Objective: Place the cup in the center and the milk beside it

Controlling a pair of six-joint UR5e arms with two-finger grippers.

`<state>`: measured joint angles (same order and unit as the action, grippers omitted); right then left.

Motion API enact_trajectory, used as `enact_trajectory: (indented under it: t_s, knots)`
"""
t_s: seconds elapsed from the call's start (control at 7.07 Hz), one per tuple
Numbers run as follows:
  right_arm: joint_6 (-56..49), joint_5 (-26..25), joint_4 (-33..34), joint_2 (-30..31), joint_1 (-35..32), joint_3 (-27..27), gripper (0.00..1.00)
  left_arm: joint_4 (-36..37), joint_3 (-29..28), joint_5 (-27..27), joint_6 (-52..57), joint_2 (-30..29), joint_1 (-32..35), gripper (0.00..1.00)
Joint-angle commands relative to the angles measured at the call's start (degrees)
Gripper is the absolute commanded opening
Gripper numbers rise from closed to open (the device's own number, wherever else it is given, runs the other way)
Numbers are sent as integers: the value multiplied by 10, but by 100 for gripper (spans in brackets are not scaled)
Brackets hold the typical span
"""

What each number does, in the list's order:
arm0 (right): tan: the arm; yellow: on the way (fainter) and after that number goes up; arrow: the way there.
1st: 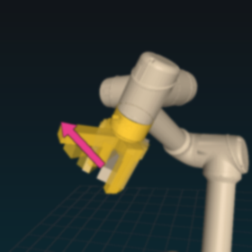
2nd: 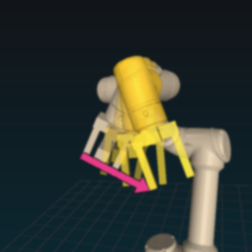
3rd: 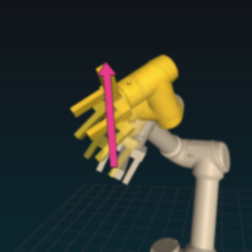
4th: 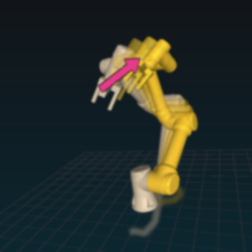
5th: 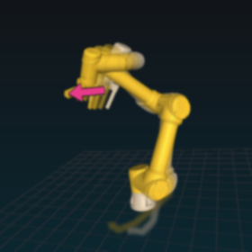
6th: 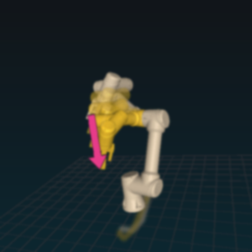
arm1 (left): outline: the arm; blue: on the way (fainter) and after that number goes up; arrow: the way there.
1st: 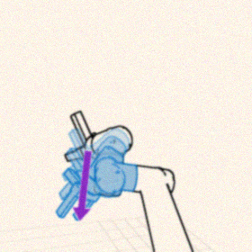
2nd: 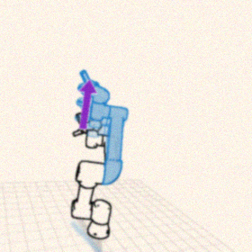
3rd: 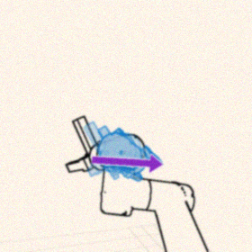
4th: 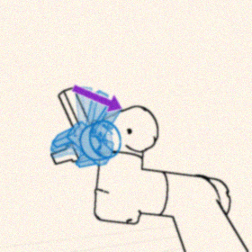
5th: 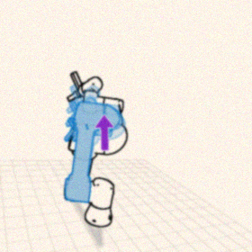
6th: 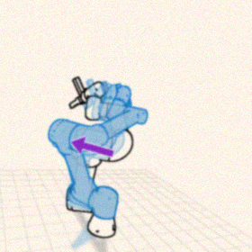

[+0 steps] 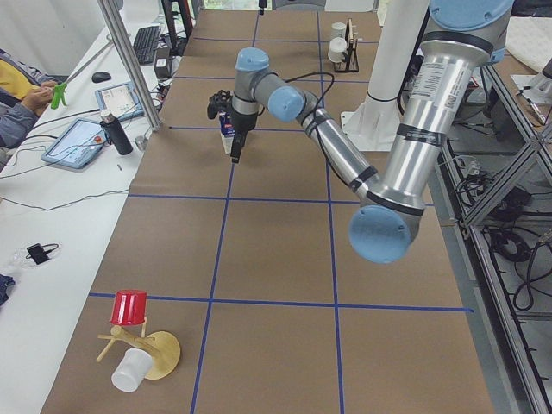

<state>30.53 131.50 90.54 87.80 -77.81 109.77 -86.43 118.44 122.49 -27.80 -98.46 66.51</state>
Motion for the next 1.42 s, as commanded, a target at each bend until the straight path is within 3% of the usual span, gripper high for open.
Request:
enact_trajectory:
  t_s: [0.0,0.28,1.27]
  knots:
    - [-49,-3,-1,4,-1,-3,100,-144,-117,133,158,80,105,98]
    - [-51,0,-1,8,-1,-3,100,-145,-132,116,205,91,113,98]
    - [-50,2,-2,18,0,-5,100,-138,-145,115,200,84,113,98]
